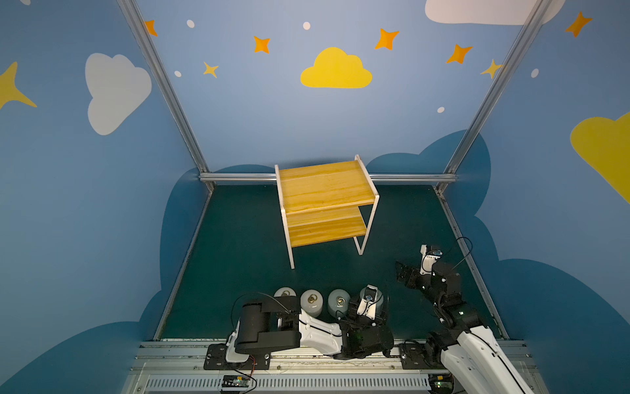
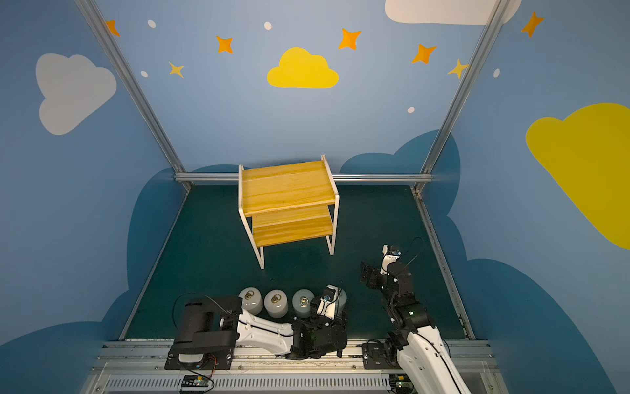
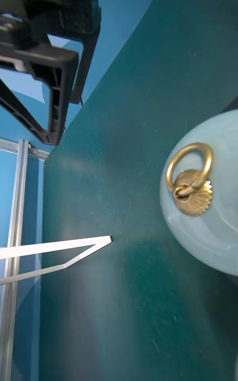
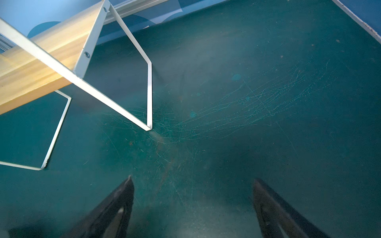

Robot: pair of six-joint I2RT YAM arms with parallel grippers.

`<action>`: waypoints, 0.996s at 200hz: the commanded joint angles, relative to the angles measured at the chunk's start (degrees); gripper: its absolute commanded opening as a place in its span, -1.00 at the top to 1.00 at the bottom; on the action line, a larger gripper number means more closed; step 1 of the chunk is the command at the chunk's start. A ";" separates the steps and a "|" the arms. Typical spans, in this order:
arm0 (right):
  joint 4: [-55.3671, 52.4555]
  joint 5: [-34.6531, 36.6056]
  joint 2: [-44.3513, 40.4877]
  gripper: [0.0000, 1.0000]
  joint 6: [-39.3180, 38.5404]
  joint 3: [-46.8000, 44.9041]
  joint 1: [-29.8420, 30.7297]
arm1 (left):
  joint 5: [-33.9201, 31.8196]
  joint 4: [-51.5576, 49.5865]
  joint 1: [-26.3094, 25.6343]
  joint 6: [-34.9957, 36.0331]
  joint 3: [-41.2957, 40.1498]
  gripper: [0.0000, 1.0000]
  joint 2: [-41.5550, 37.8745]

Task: Remove the tea canisters from the shelf
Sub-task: Place the tea canister at the center of the board.

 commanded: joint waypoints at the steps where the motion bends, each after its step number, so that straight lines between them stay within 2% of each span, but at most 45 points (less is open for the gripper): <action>1: 0.46 -0.85 0.24 -0.84 -0.35 0.74 -0.41 | -1.26 -0.07 0.58 -2.88 1.93 -0.49 0.55; 139: 1.47 -2.08 0.77 -0.84 -0.56 0.25 -1.54 | 0.55 -0.33 1.54 -4.06 2.81 -0.50 3.21; 199: 1.59 -2.48 0.77 -0.84 -0.59 0.19 -1.97 | 0.99 -2.84 1.54 -5.02 3.79 -0.71 3.41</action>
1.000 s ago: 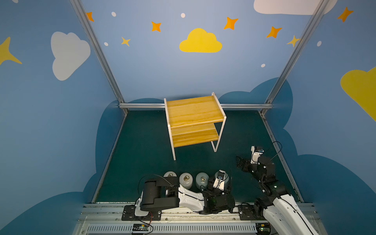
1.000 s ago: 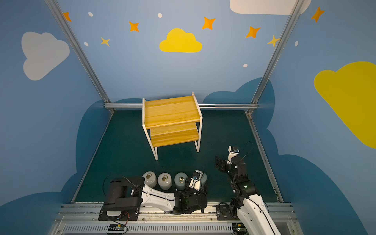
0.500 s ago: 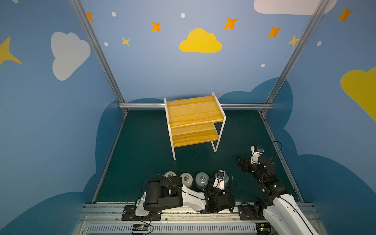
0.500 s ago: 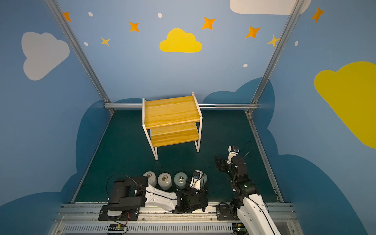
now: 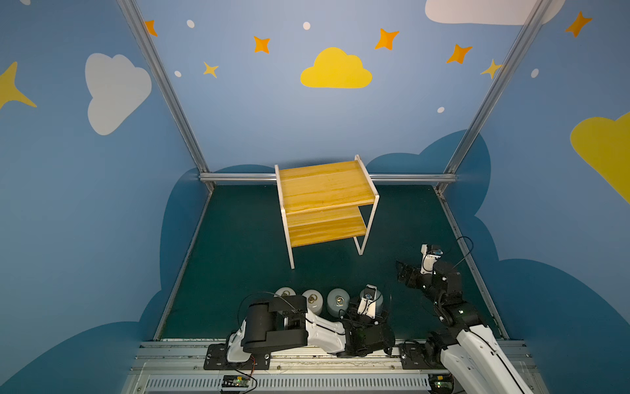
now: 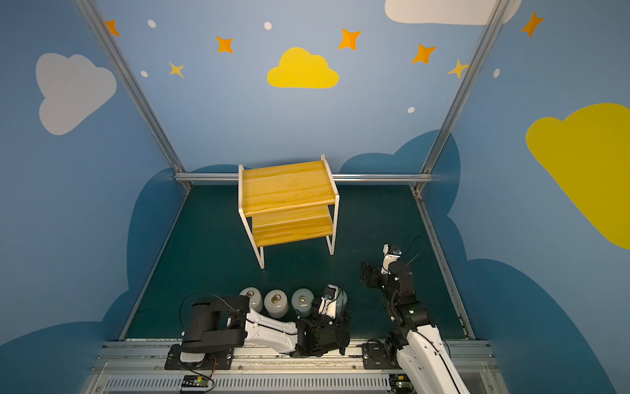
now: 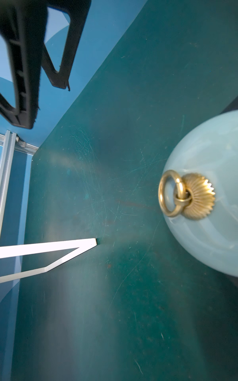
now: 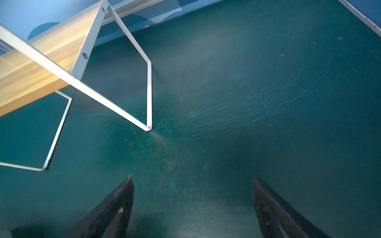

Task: Remove the tea canisters from the shelf
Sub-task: Place the tea canister at the center of the board.

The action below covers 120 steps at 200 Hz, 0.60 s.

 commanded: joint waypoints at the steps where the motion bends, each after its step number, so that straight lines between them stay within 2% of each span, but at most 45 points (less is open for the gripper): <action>1: 1.00 -0.53 0.05 -0.84 -0.35 0.18 -0.33 | -0.93 -1.31 0.47 -1.01 1.82 -0.72 0.42; 120: 1.45 -1.39 0.00 -0.84 -0.31 -0.36 -1.26 | -1.32 -6.26 0.21 -3.12 2.90 -0.81 -0.22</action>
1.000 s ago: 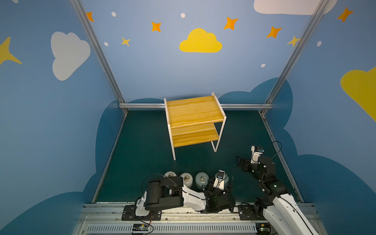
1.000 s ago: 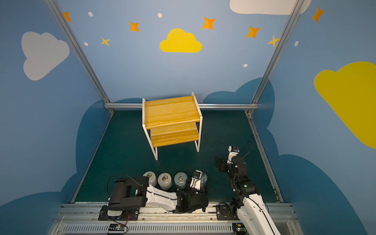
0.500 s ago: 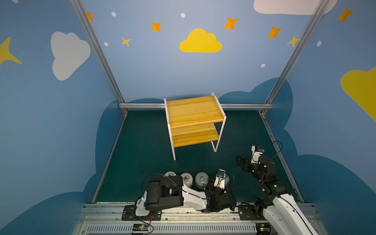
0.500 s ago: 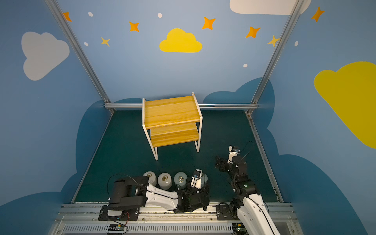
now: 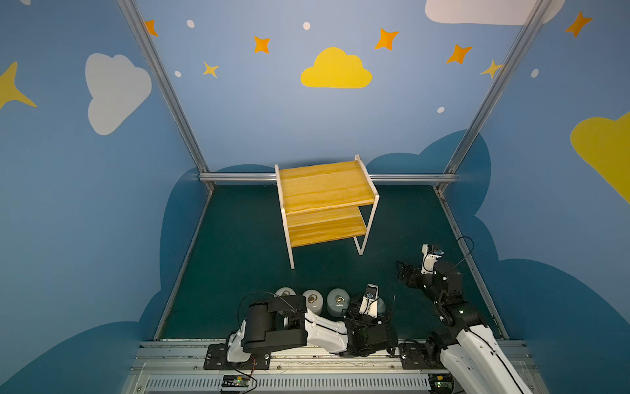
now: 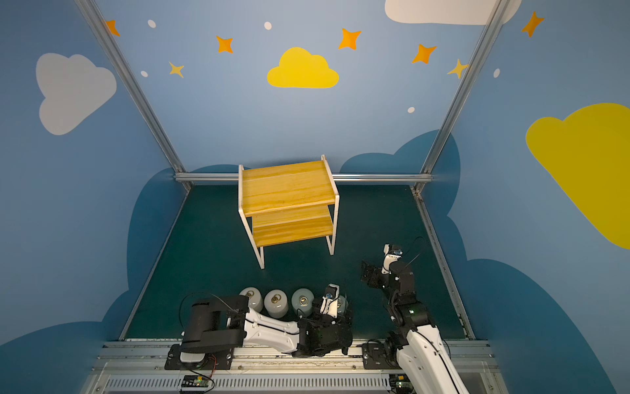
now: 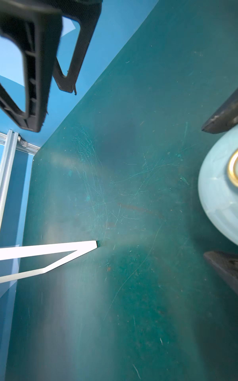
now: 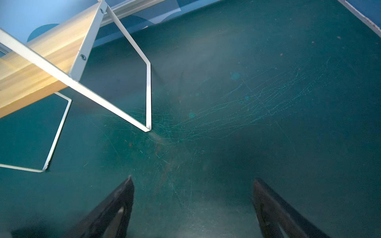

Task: Remove the tea canisters from the shelf
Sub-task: Place the tea canister at the center of the board.

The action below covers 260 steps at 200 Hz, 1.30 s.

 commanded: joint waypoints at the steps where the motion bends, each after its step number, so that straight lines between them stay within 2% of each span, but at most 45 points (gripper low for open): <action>1: 1.36 -0.69 -0.04 -0.84 -0.33 -0.28 -0.38 | -1.39 -3.11 0.39 -0.83 1.05 -0.81 -0.23; 48: 1.10 -1.04 -0.14 -0.84 -0.35 -0.28 -0.70 | 0.14 -5.82 1.92 -5.13 0.62 -0.80 -0.13; 113: 1.09 -1.48 -0.15 -0.84 -0.35 -0.36 -0.98 | 1.64 -1.53 2.53 1.32 0.95 -0.82 0.87; 180: 1.08 -1.84 -0.47 -0.84 -0.35 -0.46 -1.16 | 2.10 3.18 0.94 11.27 2.72 -0.93 0.86; 260: 0.01 -2.71 -0.94 -0.83 -0.05 -0.06 -1.51 | 1.16 5.92 -0.76 18.79 3.02 -1.00 -1.64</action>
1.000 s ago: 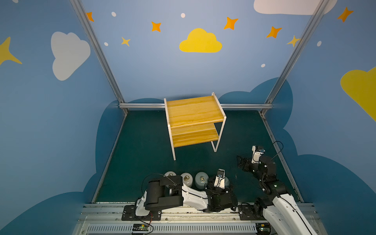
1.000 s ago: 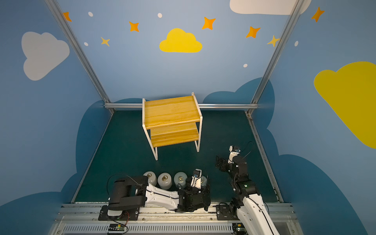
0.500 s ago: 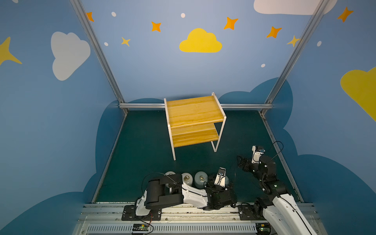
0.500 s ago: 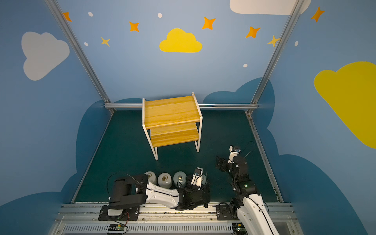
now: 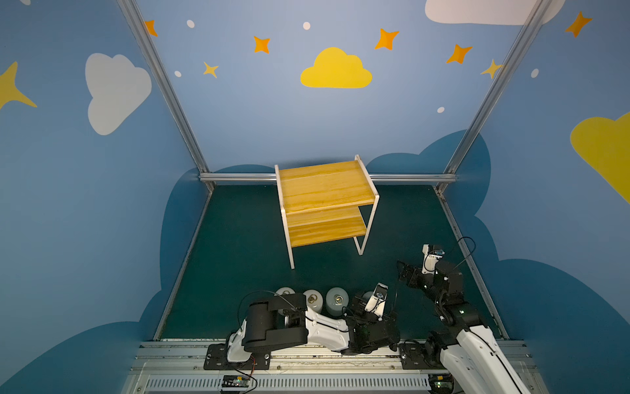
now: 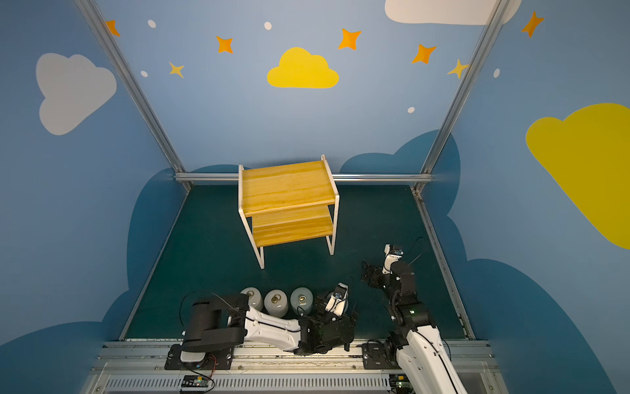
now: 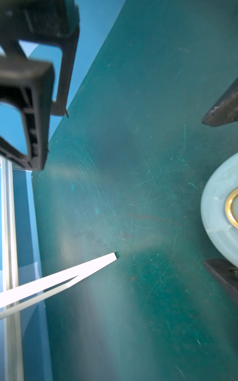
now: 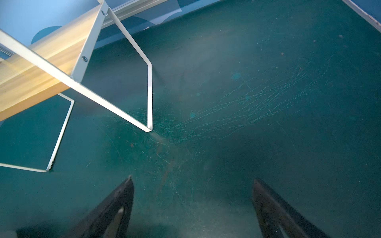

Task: Remove the tea canisters from the shelf
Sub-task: Place the tea canister at the center of the board.

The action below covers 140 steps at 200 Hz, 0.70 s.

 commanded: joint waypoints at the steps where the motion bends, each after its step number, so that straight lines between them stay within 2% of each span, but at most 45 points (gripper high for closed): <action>1: 0.04 -0.74 -0.50 -0.83 -0.02 0.01 -0.39 | -0.86 2.33 -1.04 3.61 1.78 -1.00 -1.89; 38: -1.05 -0.81 -1.03 -0.84 0.86 0.12 -0.46 | -1.56 4.03 -1.87 8.04 1.36 -1.00 -4.43; 113: -0.92 -1.27 -0.14 -0.84 1.11 0.32 -0.50 | -3.27 4.28 -1.80 4.45 -0.63 -1.00 -4.54; 140: -1.18 -1.34 -0.41 -0.84 1.40 0.49 -0.48 | -3.42 4.29 -1.79 5.26 -0.58 -1.00 -4.90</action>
